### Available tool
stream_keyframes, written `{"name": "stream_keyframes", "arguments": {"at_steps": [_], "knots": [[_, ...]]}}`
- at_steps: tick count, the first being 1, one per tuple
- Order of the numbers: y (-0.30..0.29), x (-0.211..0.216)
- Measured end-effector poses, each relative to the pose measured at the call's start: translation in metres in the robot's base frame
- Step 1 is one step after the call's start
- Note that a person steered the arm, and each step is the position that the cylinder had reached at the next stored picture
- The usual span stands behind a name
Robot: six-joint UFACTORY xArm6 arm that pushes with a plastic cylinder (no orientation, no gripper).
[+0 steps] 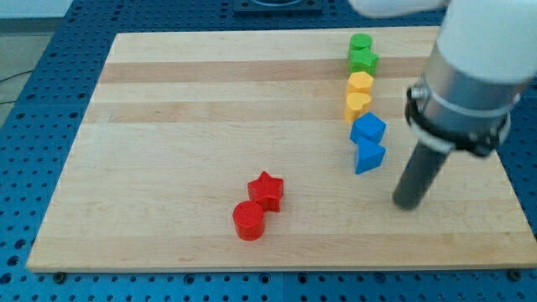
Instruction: Slightly move the yellow hexagon to the top left of the yellow heart
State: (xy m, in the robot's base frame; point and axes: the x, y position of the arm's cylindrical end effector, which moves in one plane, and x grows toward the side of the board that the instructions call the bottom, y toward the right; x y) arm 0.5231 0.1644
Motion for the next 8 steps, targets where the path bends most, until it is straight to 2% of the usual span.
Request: {"name": "stream_keyframes", "arguments": {"at_steps": [1, 2, 3, 4, 5, 6, 7, 8], "knots": [[0.030, -0.075], [0.001, -0.130], [-0.032, -0.149], [-0.024, -0.157], [0.018, -0.158], [0.018, -0.182], [-0.009, -0.203], [-0.052, -0.177]]}}
